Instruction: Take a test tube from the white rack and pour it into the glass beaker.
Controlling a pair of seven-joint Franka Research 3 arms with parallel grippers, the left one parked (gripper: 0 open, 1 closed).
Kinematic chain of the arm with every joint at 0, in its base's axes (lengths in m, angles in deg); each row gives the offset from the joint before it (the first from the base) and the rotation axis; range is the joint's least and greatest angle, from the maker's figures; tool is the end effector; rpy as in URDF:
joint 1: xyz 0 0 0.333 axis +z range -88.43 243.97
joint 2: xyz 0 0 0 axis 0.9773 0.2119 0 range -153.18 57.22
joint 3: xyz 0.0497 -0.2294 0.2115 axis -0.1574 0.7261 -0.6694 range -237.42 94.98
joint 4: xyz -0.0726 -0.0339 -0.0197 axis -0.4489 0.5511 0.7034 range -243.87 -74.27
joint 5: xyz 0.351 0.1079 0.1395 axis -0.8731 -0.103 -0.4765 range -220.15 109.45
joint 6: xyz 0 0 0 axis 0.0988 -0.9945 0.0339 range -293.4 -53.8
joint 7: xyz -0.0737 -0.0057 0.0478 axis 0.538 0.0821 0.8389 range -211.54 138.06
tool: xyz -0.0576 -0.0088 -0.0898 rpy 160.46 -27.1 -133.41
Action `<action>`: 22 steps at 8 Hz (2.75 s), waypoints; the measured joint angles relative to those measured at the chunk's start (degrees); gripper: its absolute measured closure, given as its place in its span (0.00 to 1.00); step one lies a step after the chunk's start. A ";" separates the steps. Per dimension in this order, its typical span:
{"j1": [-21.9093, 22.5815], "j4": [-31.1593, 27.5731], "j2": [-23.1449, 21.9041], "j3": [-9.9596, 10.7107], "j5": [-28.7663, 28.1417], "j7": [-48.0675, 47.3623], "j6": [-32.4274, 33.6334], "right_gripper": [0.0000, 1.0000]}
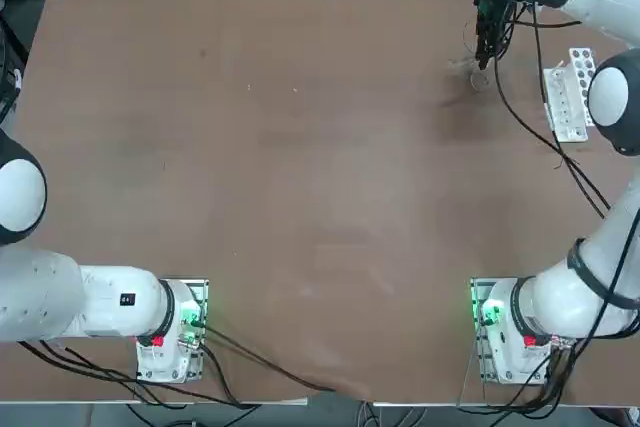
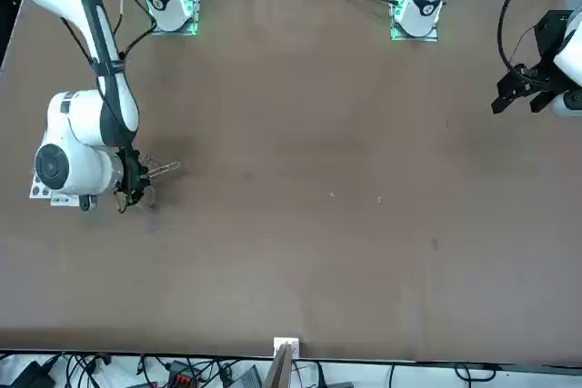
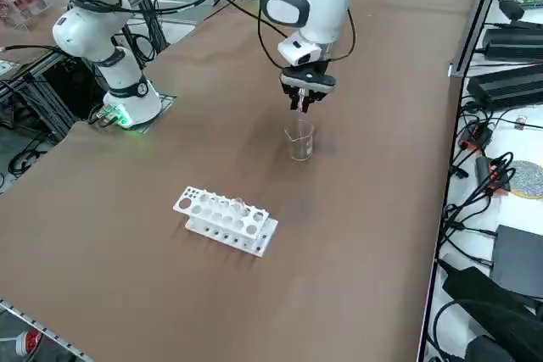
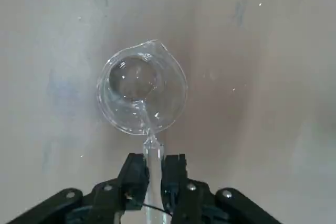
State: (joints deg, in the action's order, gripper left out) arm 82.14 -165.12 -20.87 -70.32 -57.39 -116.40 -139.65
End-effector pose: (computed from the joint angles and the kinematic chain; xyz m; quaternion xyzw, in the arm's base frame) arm 0.6392 0.0420 0.3013 0.7765 -0.6188 -0.0967 0.0695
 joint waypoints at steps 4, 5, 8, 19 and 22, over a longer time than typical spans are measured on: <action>-1.10 -0.05 0.00 0.00 -1.41 1.59 -0.59 0.81; -1.44 -0.05 -0.01 0.00 -2.02 1.95 -0.64 0.81; -2.63 -0.07 -0.16 0.00 -4.53 3.80 -0.73 0.81; -3.71 -0.75 -1.20 0.00 -5.28 3.94 -0.80 0.81; -3.71 -0.72 -3.45 0.76 0.20 3.03 0.92 0.81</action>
State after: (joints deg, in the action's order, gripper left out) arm 78.43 -165.85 -24.33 -69.56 -57.20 -113.37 -138.73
